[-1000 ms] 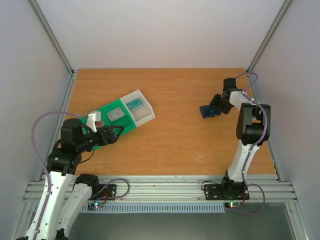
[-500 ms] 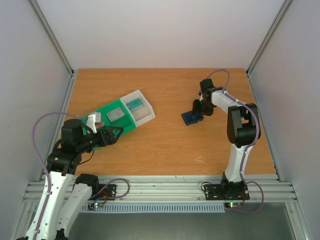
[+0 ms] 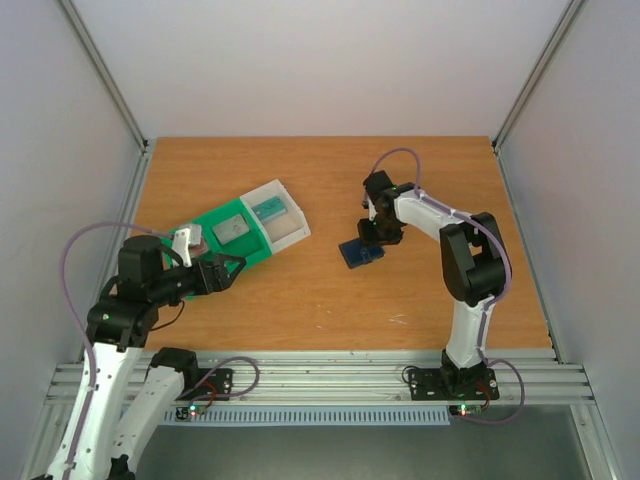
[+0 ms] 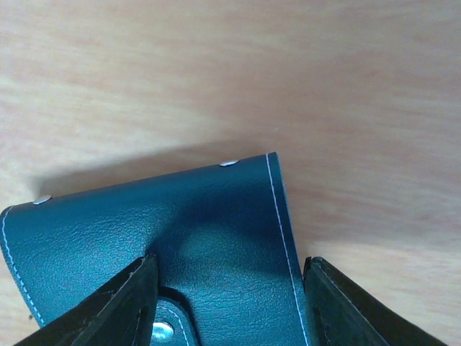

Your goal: Take the credit cards out of the card holder

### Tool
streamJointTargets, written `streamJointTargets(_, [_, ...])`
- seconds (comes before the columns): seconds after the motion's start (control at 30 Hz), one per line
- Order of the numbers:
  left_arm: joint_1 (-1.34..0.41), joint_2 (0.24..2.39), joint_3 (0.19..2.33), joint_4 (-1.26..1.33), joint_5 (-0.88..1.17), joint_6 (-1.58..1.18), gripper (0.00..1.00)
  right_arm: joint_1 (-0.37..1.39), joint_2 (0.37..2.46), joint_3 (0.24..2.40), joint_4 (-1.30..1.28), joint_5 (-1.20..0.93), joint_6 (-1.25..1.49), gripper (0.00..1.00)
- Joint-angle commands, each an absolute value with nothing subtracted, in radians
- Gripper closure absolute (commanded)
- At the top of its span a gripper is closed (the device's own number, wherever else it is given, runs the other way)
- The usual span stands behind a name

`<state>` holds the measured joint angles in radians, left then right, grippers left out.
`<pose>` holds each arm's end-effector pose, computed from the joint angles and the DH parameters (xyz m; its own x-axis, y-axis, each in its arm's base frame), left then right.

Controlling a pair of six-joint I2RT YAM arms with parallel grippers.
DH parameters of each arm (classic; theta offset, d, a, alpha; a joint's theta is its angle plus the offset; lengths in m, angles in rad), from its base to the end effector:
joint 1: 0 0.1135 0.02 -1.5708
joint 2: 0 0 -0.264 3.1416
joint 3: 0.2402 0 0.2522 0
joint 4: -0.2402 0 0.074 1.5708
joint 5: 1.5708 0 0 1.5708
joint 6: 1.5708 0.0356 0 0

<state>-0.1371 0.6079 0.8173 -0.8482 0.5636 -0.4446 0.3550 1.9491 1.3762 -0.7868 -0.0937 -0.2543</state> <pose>0.1103 -0.0344 0.3118 -0.7656 -0.2614 -0.5878 0.2338 0.7381 -0.6328 0.3540 0.1348 0.1695 -0.7957 -0.5621 -0.2258 -0.5834 0.8114 0.0358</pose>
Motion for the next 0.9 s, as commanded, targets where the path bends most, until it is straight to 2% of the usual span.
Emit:
streamJointTargets(0.0, [-0.141,0.589,0.875,-0.911,0.546,-0.394,0.06,0.411,1.913,1.342,-0.827,-0.074,-0.297,0.44])
streamJointTargets(0.43, [-0.144,0.648,0.828,-0.899,0.600,-0.478,0.16,0.666,1.835,1.230,-0.815,-0.074,-0.318,0.46])
streamJointTargets(0.67, [-0.147,0.659,0.830,-0.901,0.605,-0.483,0.17,0.845,1.833,1.221,-0.808,-0.068,-0.351,0.46])
streamJointTargets(0.87, [-0.147,0.647,0.823,-0.912,0.594,-0.481,0.17,0.874,1.792,1.210,-0.764,-0.123,-0.330,0.46])
